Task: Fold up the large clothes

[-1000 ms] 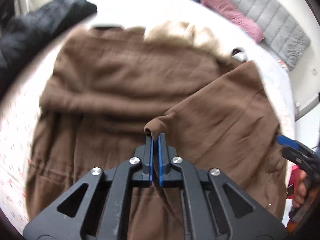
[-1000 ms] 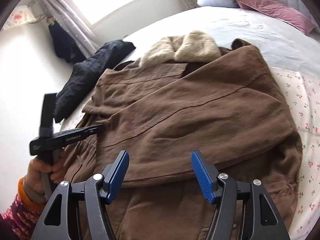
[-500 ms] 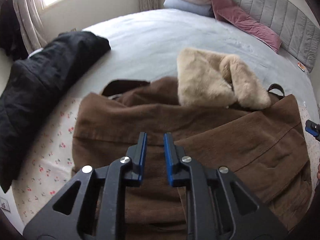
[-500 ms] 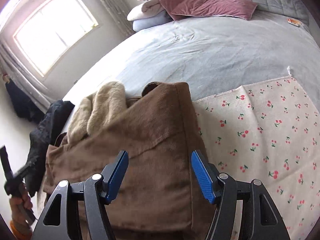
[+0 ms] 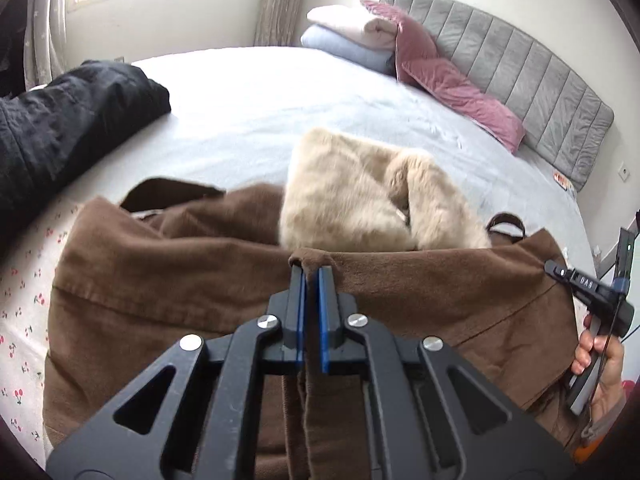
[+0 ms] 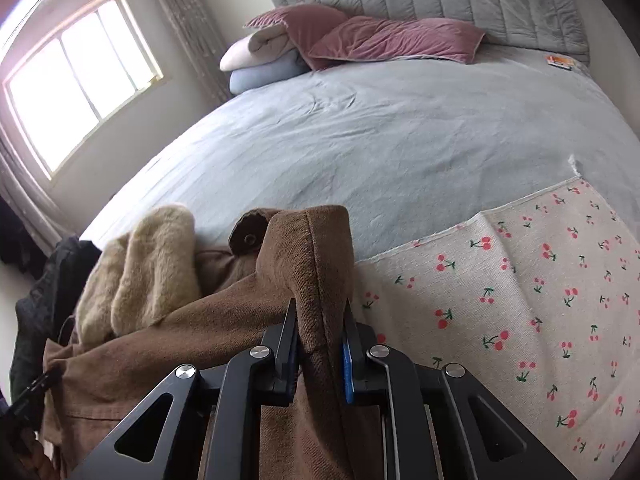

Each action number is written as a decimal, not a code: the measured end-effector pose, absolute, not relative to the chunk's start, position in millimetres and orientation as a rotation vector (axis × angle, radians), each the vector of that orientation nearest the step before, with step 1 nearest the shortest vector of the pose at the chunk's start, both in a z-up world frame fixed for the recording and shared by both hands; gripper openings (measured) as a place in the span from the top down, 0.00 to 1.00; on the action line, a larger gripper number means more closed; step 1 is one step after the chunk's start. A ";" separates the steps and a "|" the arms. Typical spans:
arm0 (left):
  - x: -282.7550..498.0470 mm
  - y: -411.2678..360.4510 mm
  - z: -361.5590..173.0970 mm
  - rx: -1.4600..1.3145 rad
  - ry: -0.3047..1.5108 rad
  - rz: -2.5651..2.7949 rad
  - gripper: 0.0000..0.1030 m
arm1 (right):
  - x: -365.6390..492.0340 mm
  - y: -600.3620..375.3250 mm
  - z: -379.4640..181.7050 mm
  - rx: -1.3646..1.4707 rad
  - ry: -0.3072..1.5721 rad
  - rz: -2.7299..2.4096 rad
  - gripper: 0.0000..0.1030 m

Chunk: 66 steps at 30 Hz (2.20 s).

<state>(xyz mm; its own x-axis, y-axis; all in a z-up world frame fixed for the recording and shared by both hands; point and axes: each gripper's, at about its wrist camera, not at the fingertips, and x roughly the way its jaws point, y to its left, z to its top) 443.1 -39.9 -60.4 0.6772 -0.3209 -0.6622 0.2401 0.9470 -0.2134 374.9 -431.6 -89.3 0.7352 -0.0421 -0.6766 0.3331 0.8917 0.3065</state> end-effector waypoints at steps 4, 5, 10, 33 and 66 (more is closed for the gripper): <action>471.9 -62.5 -67.0 0.030 0.818 -0.220 0.89 | 377.1 -432.7 -96.6 0.412 0.743 -0.280 0.76; 475.5 -63.1 -69.4 0.057 0.835 -0.169 0.89 | 377.4 -430.2 -95.4 0.407 0.751 -0.287 0.73; 441.0 -54.7 -54.9 0.000 0.748 -0.255 0.62 | 357.6 -413.6 -65.8 0.336 0.688 -0.224 0.54; 364.3 -34.7 -67.4 -0.003 0.950 -0.338 0.23 | 289.9 -346.7 -43.5 0.191 0.835 -0.064 0.33; 91.9 195.2 -91.0 -0.010 1.138 -0.401 0.08 | -43.9 -376.1 -72.9 0.250 1.010 0.109 0.14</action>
<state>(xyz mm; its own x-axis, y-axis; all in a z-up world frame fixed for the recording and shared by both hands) 91.9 195.2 -91.0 0.3566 -0.3151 -0.8795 0.3054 0.9290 -0.2090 -43.9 -376.1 -72.9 0.5295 0.2050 -0.8232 0.0252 0.9661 0.2568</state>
